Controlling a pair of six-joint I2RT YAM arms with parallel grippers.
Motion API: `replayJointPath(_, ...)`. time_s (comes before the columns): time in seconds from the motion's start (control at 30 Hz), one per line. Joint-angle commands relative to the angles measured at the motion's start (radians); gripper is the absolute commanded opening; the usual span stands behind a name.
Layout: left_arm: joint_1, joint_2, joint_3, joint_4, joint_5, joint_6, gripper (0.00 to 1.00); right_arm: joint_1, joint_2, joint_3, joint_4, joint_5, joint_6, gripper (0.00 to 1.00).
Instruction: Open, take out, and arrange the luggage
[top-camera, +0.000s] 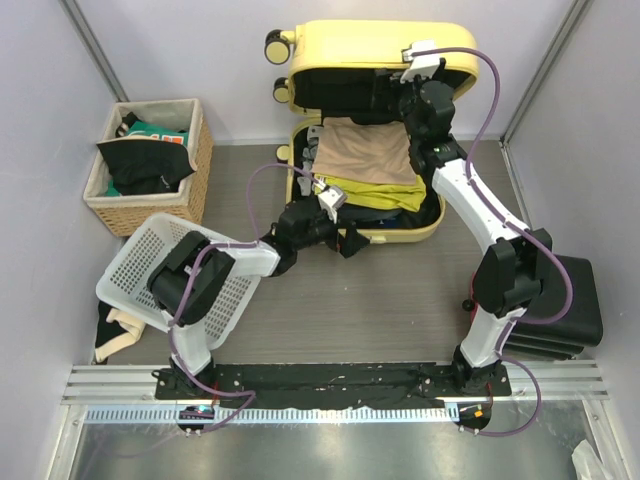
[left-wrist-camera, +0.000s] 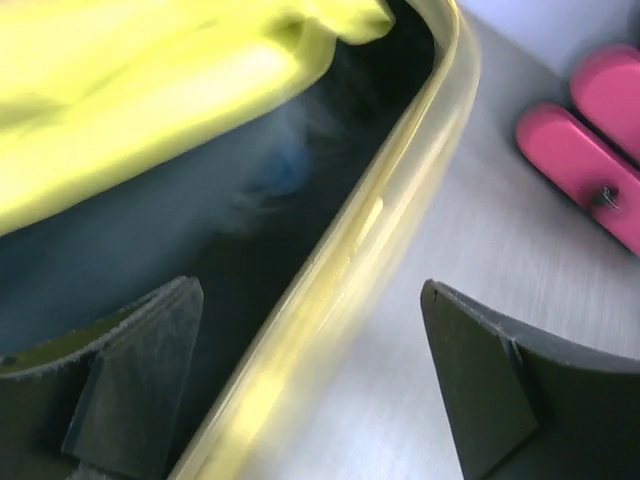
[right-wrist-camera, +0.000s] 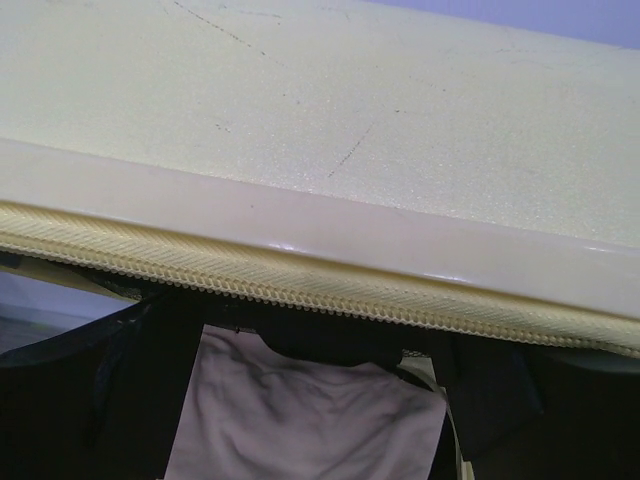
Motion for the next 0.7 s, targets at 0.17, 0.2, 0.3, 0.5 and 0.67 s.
replayJointPath(0.17,-0.189,0.002,-0.225,-0.066,0.082,-0.159,0.95,-0.034,0.114,0.269,0.055,0.009,-0.119,0.97)
replayJointPath(0.2,-0.211,0.003,-0.233,-0.062,0.076,-0.166,0.95,-0.036,0.152,0.297,0.046,0.001,-0.123,0.97)
replayJointPath(0.3,-0.255,-0.008,-0.245,-0.063,0.047,-0.173,0.95,-0.053,0.247,0.438,-0.006,-0.028,-0.126,0.97)
replayJointPath(0.5,-0.327,-0.038,-0.263,-0.094,-0.018,-0.195,0.95,-0.082,0.414,0.679,-0.054,-0.040,-0.114,0.97)
replayJointPath(0.67,-0.370,-0.063,-0.246,-0.169,-0.064,-0.195,0.95,-0.100,0.505,0.733,0.029,-0.060,-0.059,0.98)
